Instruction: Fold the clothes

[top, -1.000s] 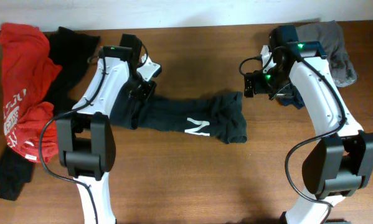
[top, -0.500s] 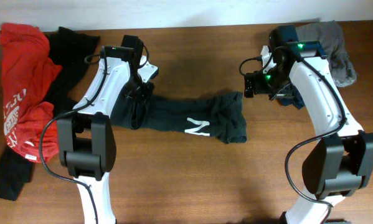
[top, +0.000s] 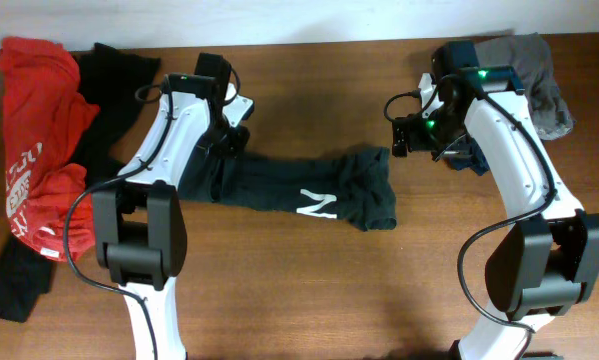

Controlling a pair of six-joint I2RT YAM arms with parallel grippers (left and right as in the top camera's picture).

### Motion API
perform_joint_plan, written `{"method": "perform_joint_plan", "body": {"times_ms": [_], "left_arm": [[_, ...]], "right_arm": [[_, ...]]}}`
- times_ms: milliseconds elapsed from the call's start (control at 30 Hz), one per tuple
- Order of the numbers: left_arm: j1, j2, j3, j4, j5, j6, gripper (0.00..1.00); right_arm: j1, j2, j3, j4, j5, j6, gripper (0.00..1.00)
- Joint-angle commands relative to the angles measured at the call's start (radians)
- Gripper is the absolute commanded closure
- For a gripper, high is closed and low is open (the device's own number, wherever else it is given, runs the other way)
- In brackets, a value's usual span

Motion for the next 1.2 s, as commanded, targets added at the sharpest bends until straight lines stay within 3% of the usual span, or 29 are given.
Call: {"method": "perform_joint_plan", "body": {"times_ms": [0, 500, 533, 600, 633, 667, 1000, 1167], "left_arm": [[-0.032, -0.004, 0.025, 0.013, 0.023, -0.042, 0.99], [-0.13, -0.004, 0.053, 0.028, 0.026, -0.094, 0.99], [-0.137, -0.004, 0.053, 0.028, 0.027, -0.094, 0.86], [-0.146, -0.004, 0.053, 0.028, 0.026, -0.093, 0.39], [-0.151, -0.004, 0.053, 0.028, 0.026, -0.093, 0.23], [-0.154, -0.004, 0.054, 0.028, 0.025, -0.093, 0.01], [-0.14, -0.004, 0.211, -0.08, 0.014, -0.093, 0.01], [-0.124, -0.004, 0.323, -0.123, -0.123, -0.094, 0.01]], "right_arm": [[-0.004, -0.017, 0.01, 0.0, 0.002, -0.001, 0.08], [-0.004, -0.017, 0.01, -0.002, 0.002, -0.001, 0.08], [-0.004, -0.017, 0.01, -0.005, 0.002, 0.0, 0.08], [-0.004, -0.017, 0.01, -0.014, 0.001, -0.001, 0.07], [-0.004, -0.017, 0.01, -0.017, 0.001, -0.001, 0.07], [-0.004, -0.017, 0.008, -0.019, -0.002, -0.008, 0.07], [-0.004, 0.024, -0.103, 0.085, -0.199, -0.095, 0.04], [-0.005, 0.029, -0.218, 0.184, -0.255, -0.094, 0.04]]}}
